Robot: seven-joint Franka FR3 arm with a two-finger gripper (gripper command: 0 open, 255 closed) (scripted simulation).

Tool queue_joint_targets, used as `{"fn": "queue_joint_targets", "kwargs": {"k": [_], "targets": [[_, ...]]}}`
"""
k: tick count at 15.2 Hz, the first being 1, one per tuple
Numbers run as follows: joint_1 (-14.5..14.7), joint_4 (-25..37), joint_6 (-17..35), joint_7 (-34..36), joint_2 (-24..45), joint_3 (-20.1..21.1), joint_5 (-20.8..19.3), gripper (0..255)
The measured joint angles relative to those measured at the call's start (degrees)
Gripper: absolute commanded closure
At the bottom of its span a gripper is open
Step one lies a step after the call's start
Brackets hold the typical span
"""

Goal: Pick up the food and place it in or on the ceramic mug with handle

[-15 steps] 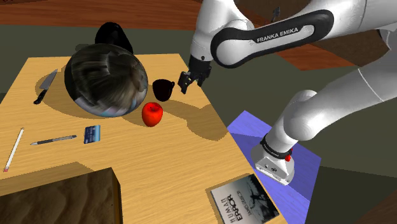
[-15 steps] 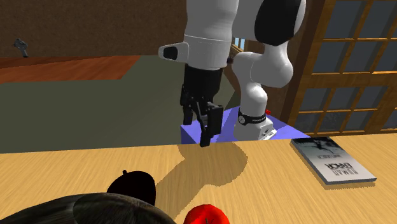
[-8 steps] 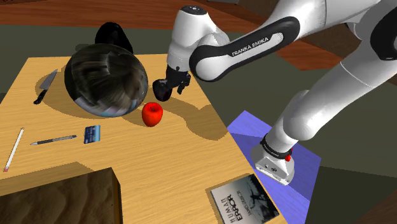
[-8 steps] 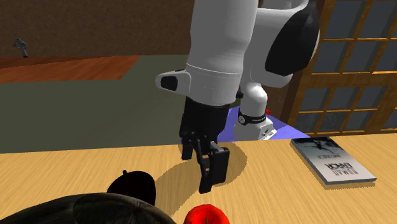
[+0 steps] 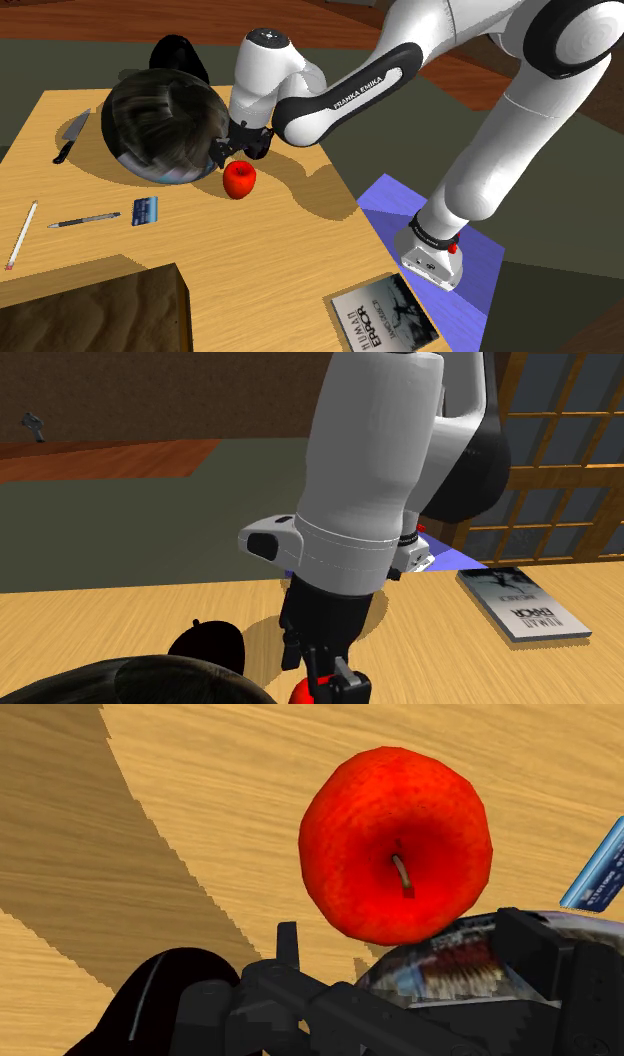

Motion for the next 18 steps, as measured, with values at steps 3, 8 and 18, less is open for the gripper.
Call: {"fn": "queue_joint_targets", "kwargs": {"k": [3,8,18], "targets": [[0.2,0.3,1.8,2.0,2.5,-0.3,-2.6,0],[0.6,0.7,3.5,4.1,5.2,-1.0,-5.5,0],[0.7,0.8,3.7,4.2,5.4,-1.0,-5.7,255]]}}
